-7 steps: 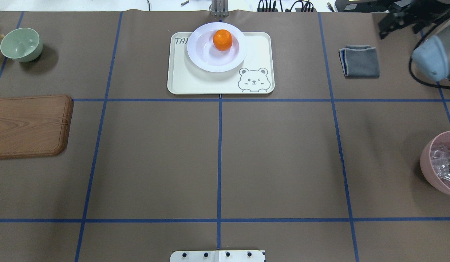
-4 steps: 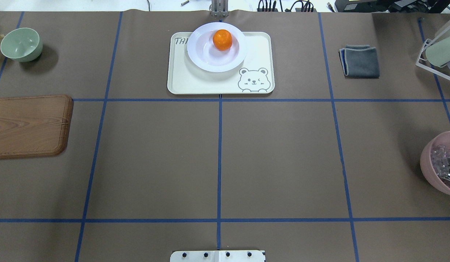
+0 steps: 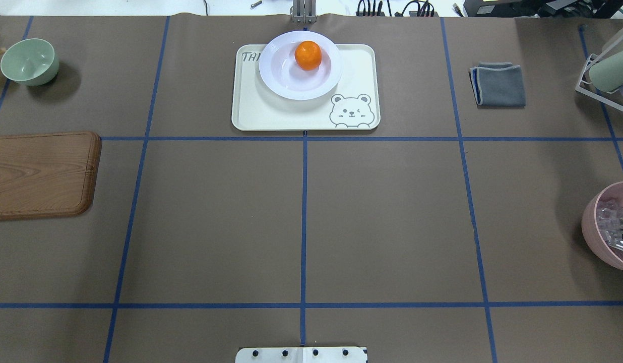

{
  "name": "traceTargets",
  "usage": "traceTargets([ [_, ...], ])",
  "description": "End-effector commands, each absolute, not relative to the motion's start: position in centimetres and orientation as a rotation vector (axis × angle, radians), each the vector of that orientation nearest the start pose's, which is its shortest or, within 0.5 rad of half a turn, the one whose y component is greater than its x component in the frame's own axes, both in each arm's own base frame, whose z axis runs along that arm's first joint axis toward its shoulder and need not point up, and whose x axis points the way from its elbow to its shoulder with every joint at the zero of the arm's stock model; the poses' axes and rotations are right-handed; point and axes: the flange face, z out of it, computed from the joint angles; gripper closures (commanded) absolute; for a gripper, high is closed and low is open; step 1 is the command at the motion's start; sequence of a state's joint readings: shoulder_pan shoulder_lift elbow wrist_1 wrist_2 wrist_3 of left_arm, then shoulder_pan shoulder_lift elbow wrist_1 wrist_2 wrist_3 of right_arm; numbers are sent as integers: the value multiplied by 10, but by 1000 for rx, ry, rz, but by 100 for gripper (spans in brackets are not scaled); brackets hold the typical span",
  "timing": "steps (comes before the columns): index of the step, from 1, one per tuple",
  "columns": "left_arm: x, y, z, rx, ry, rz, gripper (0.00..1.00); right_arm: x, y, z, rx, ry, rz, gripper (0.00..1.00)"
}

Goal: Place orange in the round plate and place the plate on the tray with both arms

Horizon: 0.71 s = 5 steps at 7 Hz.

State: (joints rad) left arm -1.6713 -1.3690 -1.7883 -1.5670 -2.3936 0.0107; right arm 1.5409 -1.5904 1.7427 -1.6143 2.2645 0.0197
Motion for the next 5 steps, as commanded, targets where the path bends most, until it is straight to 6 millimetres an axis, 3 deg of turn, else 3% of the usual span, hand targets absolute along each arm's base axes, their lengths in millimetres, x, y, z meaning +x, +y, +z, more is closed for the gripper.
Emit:
traceTargets([
  [1, -102, -397, 639, 58, 814, -82, 2, 71, -474, 592, 95, -742, -9, 0],
  [5, -102, -396, 639, 59, 814, -83, 2, 71, -474, 595, 90, -739, -6, 0],
])
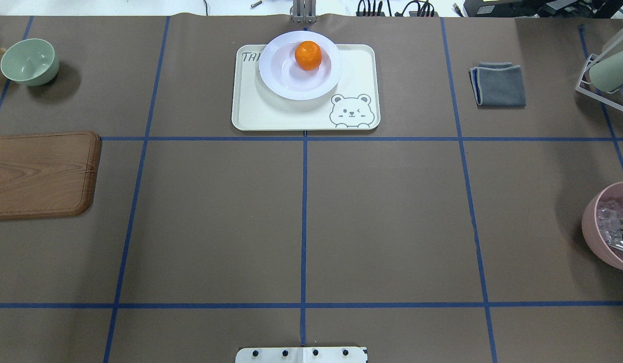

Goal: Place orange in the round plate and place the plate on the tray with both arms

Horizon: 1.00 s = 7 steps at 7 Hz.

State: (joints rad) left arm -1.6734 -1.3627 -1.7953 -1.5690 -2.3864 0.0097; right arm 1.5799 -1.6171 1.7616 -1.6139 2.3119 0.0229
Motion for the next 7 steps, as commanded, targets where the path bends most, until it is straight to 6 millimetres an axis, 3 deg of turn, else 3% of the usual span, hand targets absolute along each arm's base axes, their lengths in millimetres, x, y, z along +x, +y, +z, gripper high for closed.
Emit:
traceTargets([
  [1, -102, -396, 639, 59, 813, -83, 2, 71, -473, 595, 89, -739, -6, 0],
  [7, -102, -392, 642, 51, 813, -86, 2, 71, -473, 598, 80, -740, 3, 0],
])
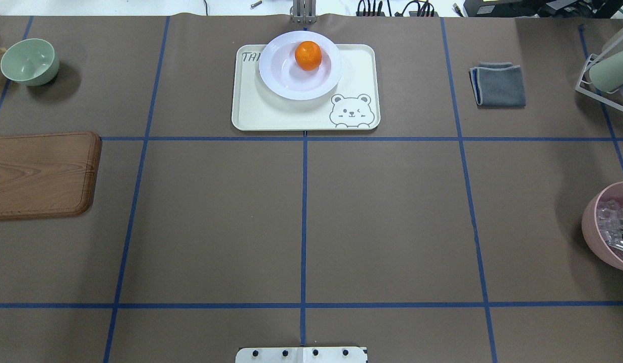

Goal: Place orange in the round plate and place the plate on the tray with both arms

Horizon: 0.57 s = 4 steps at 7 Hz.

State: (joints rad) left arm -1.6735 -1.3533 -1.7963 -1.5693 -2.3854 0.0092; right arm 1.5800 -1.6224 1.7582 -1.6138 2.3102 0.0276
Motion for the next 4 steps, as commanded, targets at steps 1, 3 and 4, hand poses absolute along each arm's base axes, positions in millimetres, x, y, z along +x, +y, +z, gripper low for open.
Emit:
traceTargets([
  [1, -102, -392, 642, 51, 815, -86, 2, 70, -473, 598, 80, -741, 2, 0],
  [3, -101, -391, 643, 48, 813, -86, 2, 70, -473, 598, 80, -741, 2, 0],
  [4, -101, -390, 645, 45, 814, -87, 2, 70, -473, 598, 80, -741, 2, 0],
])
